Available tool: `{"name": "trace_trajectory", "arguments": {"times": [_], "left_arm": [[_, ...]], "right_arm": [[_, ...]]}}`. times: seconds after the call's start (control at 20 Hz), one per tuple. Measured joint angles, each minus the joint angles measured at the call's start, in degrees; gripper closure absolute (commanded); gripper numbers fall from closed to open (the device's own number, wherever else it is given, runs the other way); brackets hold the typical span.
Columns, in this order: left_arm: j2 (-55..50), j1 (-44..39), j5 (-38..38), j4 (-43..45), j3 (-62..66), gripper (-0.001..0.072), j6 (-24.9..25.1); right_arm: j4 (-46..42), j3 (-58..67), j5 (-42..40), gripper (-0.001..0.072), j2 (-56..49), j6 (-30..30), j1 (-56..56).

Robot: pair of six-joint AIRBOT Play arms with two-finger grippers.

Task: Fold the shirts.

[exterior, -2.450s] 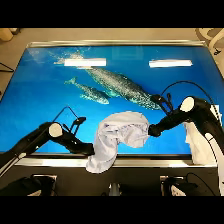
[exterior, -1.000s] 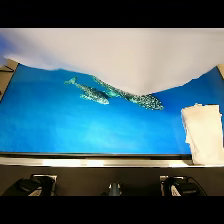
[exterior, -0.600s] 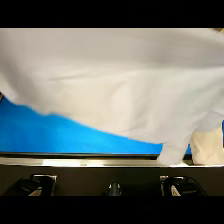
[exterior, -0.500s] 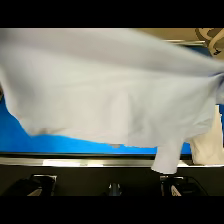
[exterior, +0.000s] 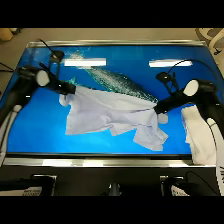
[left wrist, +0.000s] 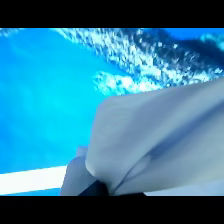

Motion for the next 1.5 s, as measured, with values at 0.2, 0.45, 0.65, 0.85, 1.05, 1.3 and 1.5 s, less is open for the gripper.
{"name": "trace_trajectory", "arguments": {"times": [0.2, 0.45, 0.65, 0.85, 1.05, 1.3, 1.5], "left_arm": [[-7.0, 0.0, 0.0, -1.0, -0.6, 0.0265, -3.0], [-8.1, 2.0, -8.0, -1.8, 2.2, 0.009, 0.2], [-1.6, 9.7, -13.7, -6.4, -1.2, 0.011, 3.2], [6.7, 17.9, -14.5, -15.5, -16.7, 0.011, 5.2], [10.3, 21.0, -9.6, -24.3, -31.7, 0.011, 7.3], [9.8, 20.5, -1.8, -32.8, -39.5, 0.0249, 8.6], [9.0, 19.8, 3.1, -35.8, -40.9, 0.0408, 8.8]], "right_arm": [[6.9, -1.9, -11.2, 0.0442, -5.0, 1.2, 0.0], [6.8, 0.4, -12.8, 0.0145, -4.0, -1.2, -1.4], [0.2, 2.4, -1.7, 0.0184, 0.8, -3.7, -8.5], [-1.6, 1.2, 6.7, 0.0216, 3.7, -5.5, -15.9], [0.0, -0.5, 11.0, 0.0228, 4.5, -7.8, -18.3], [1.2, -1.3, 13.0, 0.0226, 4.8, -8.9, -19.0], [1.4, -1.8, 14.3, 0.0222, 4.8, -9.3, -19.2]]}}
